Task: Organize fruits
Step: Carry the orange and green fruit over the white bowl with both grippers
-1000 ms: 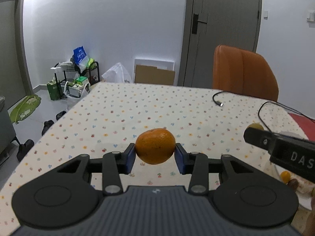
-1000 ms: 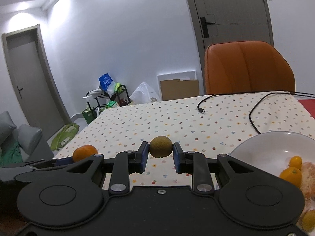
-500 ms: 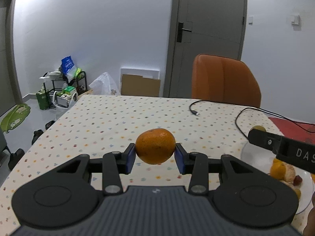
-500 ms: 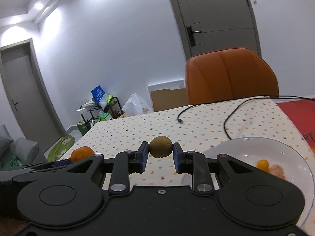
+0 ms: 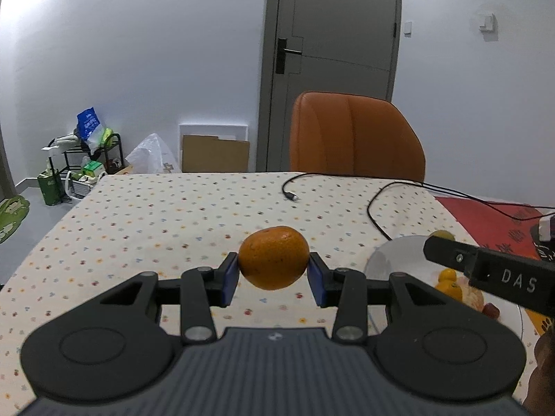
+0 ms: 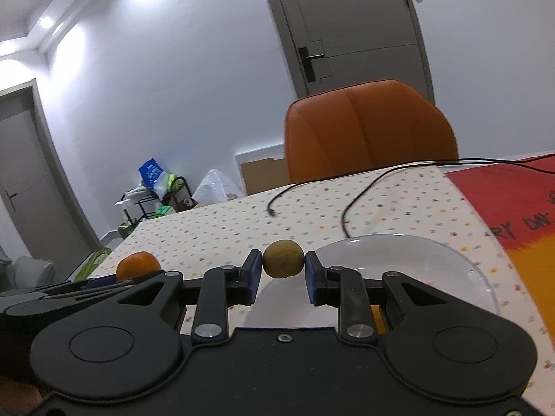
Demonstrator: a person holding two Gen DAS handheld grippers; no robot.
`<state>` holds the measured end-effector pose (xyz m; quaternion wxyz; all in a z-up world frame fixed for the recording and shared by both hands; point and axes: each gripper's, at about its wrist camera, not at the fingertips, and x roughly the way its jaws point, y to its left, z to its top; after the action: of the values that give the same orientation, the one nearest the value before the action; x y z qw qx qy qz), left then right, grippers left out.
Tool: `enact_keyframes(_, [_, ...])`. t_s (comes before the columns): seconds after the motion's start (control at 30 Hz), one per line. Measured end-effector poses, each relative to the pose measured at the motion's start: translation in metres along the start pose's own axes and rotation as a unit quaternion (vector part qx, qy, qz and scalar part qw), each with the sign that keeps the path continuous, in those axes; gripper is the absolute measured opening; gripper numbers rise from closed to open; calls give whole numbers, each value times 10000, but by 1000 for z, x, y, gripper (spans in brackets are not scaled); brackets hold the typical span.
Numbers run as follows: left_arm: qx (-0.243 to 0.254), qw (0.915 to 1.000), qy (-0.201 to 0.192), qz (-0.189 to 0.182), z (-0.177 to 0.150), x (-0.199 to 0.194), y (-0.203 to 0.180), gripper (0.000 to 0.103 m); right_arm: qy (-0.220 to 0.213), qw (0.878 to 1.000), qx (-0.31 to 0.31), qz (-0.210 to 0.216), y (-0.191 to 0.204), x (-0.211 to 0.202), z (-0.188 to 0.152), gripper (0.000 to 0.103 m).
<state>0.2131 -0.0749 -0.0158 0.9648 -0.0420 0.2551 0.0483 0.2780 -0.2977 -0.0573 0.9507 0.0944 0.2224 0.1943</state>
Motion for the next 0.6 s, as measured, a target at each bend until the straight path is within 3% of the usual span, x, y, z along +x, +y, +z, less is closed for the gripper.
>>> enact_keyframes(0.6, [181,9991,89,-373,-2,18,-52,41,-6,9996,44,-289,-44,4,10,25])
